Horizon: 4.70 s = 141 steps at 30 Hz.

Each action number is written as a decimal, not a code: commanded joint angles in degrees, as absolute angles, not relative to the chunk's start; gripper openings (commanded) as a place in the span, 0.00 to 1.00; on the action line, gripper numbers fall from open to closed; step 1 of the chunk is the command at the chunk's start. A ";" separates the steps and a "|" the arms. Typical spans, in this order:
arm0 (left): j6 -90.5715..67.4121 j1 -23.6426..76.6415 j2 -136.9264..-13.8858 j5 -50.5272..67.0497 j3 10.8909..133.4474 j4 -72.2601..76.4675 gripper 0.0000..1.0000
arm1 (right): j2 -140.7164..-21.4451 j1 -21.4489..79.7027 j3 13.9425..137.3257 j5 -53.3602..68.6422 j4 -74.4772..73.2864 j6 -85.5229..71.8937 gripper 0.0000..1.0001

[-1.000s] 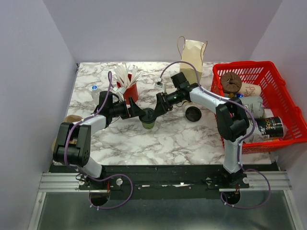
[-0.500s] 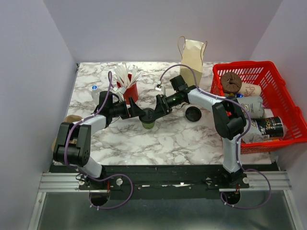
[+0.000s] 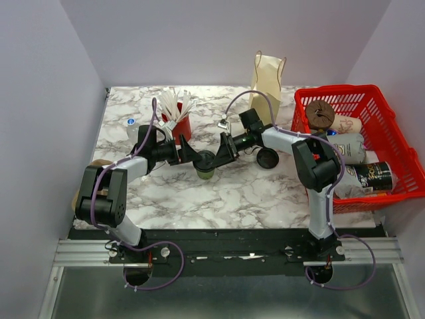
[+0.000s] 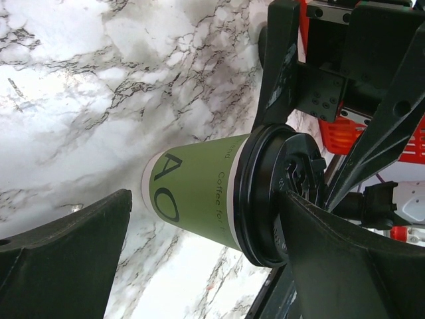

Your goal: Pack the takeout coffee

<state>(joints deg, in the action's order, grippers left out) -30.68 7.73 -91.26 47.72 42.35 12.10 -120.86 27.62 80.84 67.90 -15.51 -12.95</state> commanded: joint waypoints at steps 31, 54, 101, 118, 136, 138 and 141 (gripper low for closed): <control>22.36 11.42 -76.02 54.40 57.82 -27.27 0.99 | -102.41 27.16 84.99 51.33 -44.45 22.58 1.00; 58.45 23.29 -92.54 41.66 78.75 -49.48 0.99 | -76.47 27.16 77.87 34.89 -55.46 30.59 1.00; 52.21 26.02 -95.10 40.61 76.73 -45.62 0.95 | -79.37 26.72 78.22 36.56 -55.02 31.03 1.00; 50.55 25.67 -88.07 35.34 72.86 -45.35 0.83 | -80.07 26.72 78.40 36.12 -55.02 30.76 1.00; 44.92 3.89 -67.77 26.28 60.91 -54.76 0.81 | -85.43 26.72 83.93 37.53 -56.51 30.50 1.00; 44.13 1.68 -66.63 25.49 59.34 -53.62 0.80 | -86.74 26.72 85.51 37.88 -57.04 30.50 1.00; 40.88 -2.28 -65.66 25.31 57.84 -51.33 0.80 | -88.41 26.72 87.01 38.41 -57.57 30.41 1.00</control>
